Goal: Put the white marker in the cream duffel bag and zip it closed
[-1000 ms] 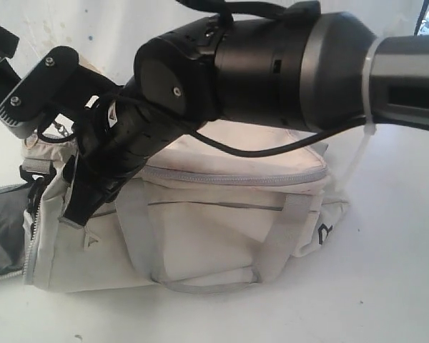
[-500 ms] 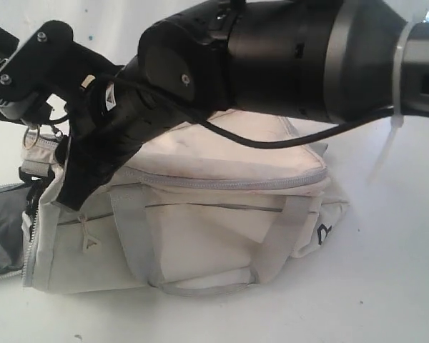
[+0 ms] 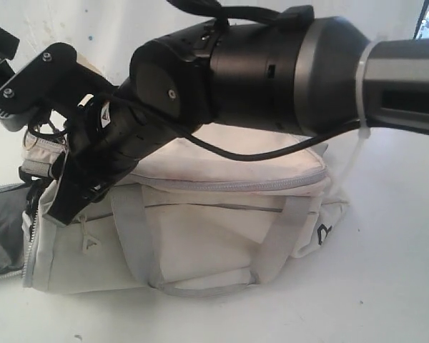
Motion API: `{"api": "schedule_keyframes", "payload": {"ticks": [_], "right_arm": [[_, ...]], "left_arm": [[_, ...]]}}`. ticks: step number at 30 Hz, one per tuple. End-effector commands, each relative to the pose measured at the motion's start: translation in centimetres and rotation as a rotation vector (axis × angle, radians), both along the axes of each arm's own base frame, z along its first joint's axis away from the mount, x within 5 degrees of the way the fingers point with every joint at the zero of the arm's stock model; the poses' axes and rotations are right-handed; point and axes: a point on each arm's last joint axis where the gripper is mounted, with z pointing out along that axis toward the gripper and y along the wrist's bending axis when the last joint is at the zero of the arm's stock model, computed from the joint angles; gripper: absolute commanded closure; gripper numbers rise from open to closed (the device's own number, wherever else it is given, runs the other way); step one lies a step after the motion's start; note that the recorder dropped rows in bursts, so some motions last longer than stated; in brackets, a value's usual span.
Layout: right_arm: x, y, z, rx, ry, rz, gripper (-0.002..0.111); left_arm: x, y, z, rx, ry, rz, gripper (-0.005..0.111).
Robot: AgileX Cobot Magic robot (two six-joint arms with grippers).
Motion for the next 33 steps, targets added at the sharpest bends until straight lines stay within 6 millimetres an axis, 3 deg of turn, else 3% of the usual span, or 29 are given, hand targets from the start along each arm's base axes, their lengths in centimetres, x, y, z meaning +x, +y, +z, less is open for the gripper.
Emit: {"api": "schedule_keyframes", "payload": {"ticks": [1,5,9,20,24,33], "right_arm": [[0.2,0.3,-1.0,-0.014,0.014,-0.005,0.063],[0.7,0.7,-2.0,-0.037,-0.016,0.004,0.077],[0.7,0.6,-1.7,-0.039,-0.039,0.009,0.108],[0.6,-1.3,-1.1,-0.173,-0.017,-0.069,0.108],[0.6,-1.8,-0.7,-0.204,-0.031,-0.086,0.108],[0.1,-2.5,0.9,-0.221,-0.082,-0.029,0.108]], "left_arm": [[0.0,-0.2,0.7,-0.042,-0.017,0.011,0.107],[-0.2,-0.3,0.7,-0.057,0.0,-0.004,0.107],[-0.3,0.1,0.3,-0.005,0.03,0.013,0.107],[0.1,1.7,-0.6,0.15,0.089,0.197,0.107],[0.4,3.1,-1.0,0.256,0.084,0.286,0.107],[0.9,6.3,-0.9,0.254,0.073,0.422,0.107]]}}
